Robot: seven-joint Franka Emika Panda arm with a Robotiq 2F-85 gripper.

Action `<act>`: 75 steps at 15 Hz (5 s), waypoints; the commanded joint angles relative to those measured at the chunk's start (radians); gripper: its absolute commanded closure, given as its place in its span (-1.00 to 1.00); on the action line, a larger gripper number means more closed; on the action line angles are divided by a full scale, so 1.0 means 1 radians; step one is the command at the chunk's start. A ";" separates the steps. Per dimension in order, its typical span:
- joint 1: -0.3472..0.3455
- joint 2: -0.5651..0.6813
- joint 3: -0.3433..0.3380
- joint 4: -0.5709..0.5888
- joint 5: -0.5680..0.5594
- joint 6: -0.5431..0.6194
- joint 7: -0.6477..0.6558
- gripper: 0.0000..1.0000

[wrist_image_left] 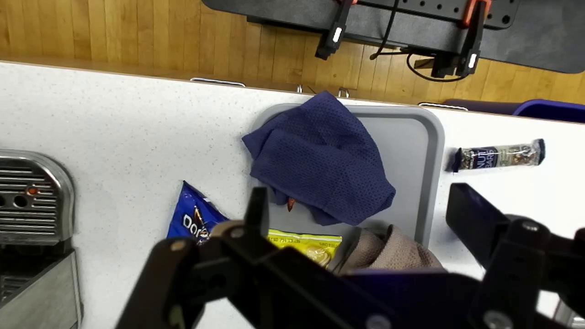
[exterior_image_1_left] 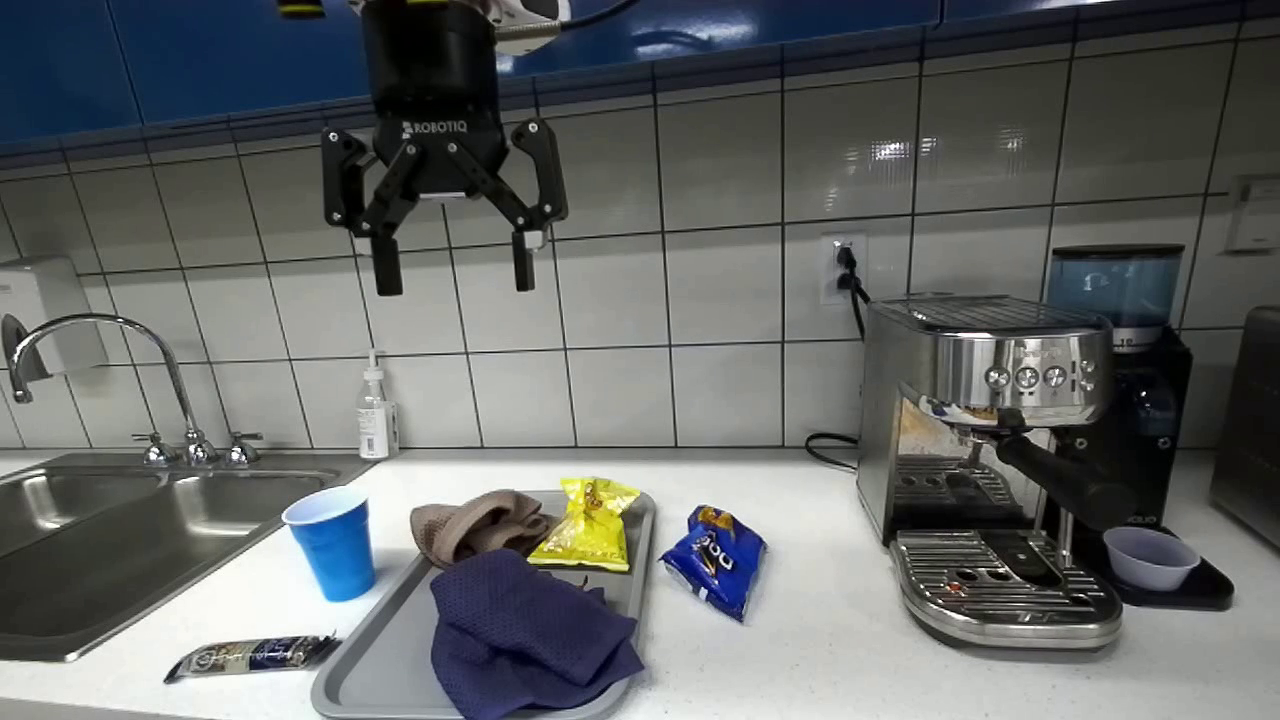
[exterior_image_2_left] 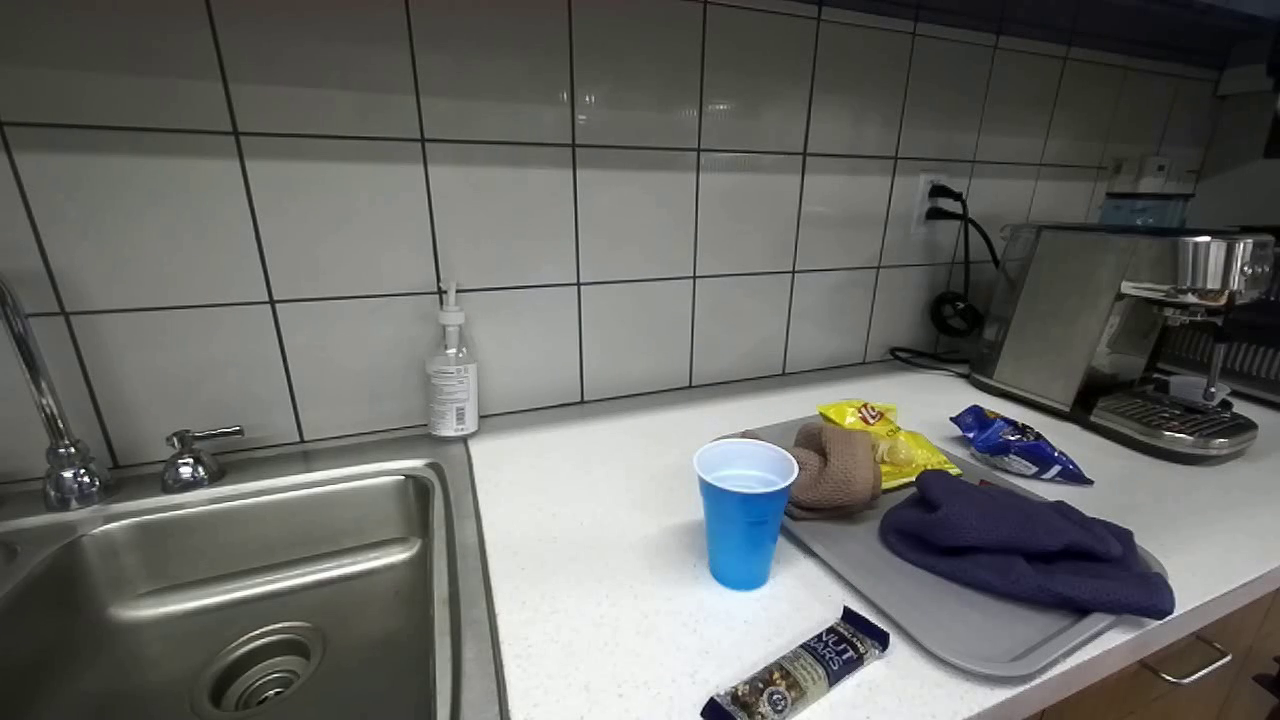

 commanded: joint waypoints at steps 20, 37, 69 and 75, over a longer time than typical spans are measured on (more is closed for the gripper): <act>-0.032 0.051 0.102 -0.256 0.005 0.384 0.294 -1.00; -0.086 0.378 0.138 -0.228 0.017 0.688 0.480 -1.00; -0.035 0.975 0.188 0.196 0.167 0.891 0.472 -1.00; -0.036 1.092 0.194 0.323 0.154 0.886 0.466 -1.00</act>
